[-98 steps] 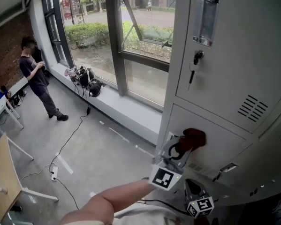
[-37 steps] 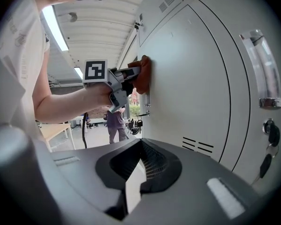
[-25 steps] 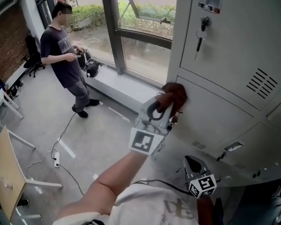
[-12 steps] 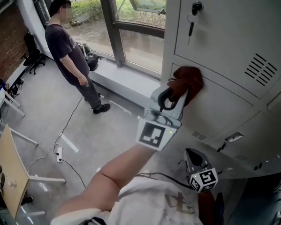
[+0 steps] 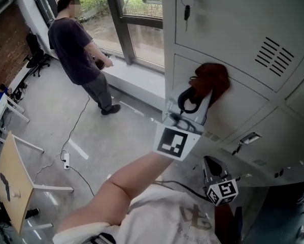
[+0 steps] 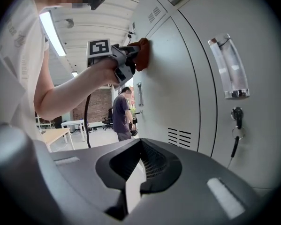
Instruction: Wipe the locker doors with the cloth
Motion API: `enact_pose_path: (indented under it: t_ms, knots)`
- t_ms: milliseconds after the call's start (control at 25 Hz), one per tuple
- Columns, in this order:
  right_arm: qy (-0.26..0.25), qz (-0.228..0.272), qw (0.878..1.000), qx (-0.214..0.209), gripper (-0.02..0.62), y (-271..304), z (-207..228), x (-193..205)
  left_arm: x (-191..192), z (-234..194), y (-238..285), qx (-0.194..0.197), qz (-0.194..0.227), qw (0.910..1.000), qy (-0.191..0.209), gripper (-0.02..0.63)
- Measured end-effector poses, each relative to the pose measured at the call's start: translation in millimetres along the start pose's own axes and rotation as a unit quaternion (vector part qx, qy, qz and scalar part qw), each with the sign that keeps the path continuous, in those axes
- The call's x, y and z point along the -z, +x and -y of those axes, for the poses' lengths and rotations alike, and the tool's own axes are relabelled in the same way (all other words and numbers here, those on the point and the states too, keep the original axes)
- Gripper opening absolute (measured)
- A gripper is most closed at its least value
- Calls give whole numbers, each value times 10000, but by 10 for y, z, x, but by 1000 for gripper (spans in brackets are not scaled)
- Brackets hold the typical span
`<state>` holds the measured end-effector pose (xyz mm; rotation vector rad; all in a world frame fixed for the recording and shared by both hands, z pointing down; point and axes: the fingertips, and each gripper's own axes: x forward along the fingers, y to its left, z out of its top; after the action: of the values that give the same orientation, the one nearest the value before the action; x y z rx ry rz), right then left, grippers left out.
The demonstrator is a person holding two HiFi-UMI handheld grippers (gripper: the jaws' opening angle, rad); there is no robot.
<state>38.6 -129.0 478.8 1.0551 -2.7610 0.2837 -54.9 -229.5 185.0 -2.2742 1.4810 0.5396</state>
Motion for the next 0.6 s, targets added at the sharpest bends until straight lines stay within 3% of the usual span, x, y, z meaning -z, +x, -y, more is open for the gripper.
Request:
enact_pose_path:
  t_ms: [200,360,520,600]
  knots:
    - [43,-7,9999,114,8,-157,64,57,-12,161,43,48,10,9997,-221,66]
    - [9,8,9996,270,8,-360,178,67,-47,342,105,66,-36,9976,-688,66]
    - [-53,9,9997,229,8,-514,224,78,-38,477,119,219,-189,9993,-241,66]
    - [-20,1,9995,318,8,-662,261,117,-19,646,157,329,-252,9988,-253,66]
